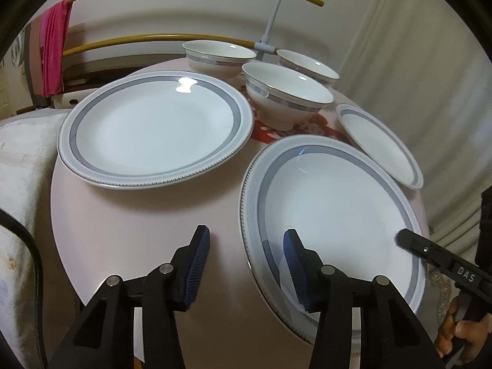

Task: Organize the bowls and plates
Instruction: 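Lower both grippers onto the rim of the large grey-rimmed plate and close, then lift the large plate with both grippers and carry it over the other plate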

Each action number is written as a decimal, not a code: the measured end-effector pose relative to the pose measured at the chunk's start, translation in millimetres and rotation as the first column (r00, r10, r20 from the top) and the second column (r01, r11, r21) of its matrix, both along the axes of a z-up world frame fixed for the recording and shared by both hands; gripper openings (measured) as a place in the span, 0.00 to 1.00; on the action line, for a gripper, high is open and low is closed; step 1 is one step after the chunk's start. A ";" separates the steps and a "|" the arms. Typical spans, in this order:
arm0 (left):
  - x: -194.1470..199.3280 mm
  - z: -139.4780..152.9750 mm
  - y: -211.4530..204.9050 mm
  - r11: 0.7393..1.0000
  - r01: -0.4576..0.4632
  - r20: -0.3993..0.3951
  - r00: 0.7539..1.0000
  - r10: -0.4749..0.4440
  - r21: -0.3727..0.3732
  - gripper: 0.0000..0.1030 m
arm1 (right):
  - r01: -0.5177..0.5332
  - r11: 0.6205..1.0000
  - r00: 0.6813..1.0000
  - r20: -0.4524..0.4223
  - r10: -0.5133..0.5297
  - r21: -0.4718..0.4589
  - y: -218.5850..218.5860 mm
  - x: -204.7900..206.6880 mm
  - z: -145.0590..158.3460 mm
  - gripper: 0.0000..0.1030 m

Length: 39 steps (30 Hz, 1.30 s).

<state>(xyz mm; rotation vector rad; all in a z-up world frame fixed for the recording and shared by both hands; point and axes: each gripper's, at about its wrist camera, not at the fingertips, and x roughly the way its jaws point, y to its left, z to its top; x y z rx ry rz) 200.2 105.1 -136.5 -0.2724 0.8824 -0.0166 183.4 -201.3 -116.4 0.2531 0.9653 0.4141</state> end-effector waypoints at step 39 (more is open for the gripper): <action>-23.4 36.2 -26.6 0.995 0.101 0.183 0.978 -0.096 -0.020 0.17 | -0.026 0.999 0.993 0.115 0.023 0.021 -18.1 -10.8 30.5 0.17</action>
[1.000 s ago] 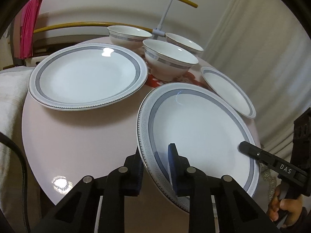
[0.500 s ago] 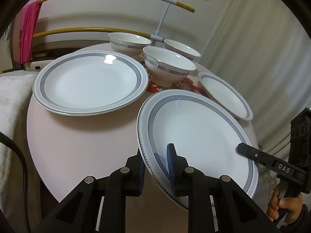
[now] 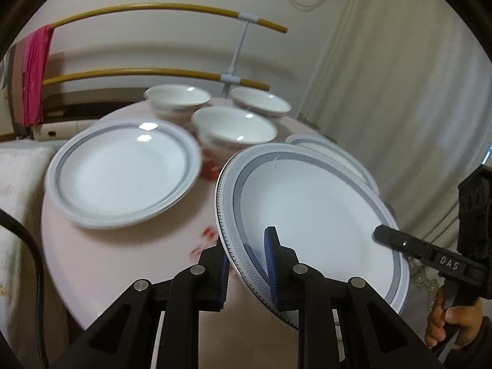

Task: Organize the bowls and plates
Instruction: 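Lift the large plate with both grippers and carry it over the other plate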

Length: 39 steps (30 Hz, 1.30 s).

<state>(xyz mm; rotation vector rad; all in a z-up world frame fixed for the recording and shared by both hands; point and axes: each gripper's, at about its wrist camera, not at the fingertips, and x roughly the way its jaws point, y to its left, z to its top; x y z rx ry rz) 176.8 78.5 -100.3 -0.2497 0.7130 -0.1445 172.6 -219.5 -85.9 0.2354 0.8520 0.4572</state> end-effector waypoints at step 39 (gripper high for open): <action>185.9 -28.2 -120.4 0.994 0.103 -0.055 0.993 -0.101 0.034 0.17 | 0.199 0.978 0.979 -0.019 -0.201 -0.065 -110.8 112.2 -8.3 0.18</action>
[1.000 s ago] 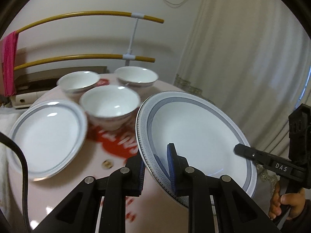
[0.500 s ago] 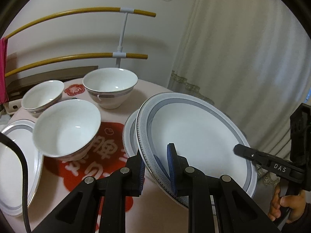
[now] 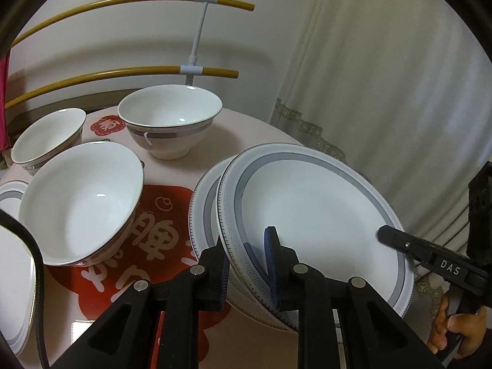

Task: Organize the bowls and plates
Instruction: 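Lift the large plate with both grippers and carry it over the other plate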

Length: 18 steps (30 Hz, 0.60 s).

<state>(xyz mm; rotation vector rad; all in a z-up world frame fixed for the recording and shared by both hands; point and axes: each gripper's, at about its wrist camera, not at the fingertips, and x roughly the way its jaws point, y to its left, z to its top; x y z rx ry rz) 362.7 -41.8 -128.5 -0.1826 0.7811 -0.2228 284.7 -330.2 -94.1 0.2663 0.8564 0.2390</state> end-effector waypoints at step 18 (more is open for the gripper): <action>18.1 -9.4 6.8 0.999 0.007 -0.056 0.998 -0.009 -0.033 0.18 | 0.073 0.993 0.995 -0.055 -0.079 -0.096 17.0 2.7 10.4 0.18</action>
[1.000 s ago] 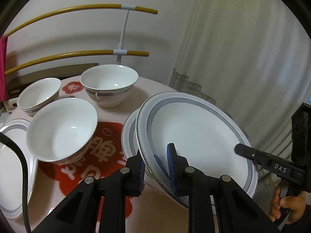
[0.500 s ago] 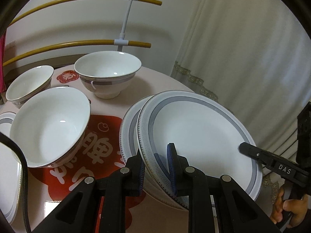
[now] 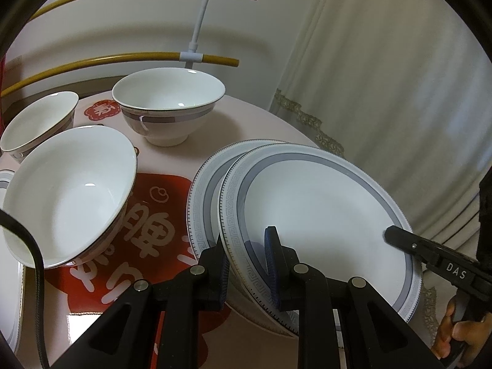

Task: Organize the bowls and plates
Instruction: 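Lift the large plate with both grippers and carry it over the other plate, then lower the large plate onto the other plate and open both grippers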

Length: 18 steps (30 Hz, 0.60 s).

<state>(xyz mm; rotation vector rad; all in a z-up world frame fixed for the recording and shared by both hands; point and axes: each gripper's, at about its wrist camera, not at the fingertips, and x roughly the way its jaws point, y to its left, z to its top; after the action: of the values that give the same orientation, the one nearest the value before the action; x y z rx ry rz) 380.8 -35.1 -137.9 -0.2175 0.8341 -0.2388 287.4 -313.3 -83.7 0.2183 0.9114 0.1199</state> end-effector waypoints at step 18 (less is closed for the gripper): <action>2.7 -0.3 2.0 1.000 -0.012 -0.003 1.000 0.012 -0.016 0.18 | 0.052 0.996 0.998 -0.020 -0.054 -0.068 11.9 12.4 -3.6 0.25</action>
<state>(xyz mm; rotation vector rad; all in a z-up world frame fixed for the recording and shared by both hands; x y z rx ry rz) 383.5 -33.0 -138.2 -0.2374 0.8343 -0.2342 299.9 -301.4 -87.3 0.1807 0.9296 0.0376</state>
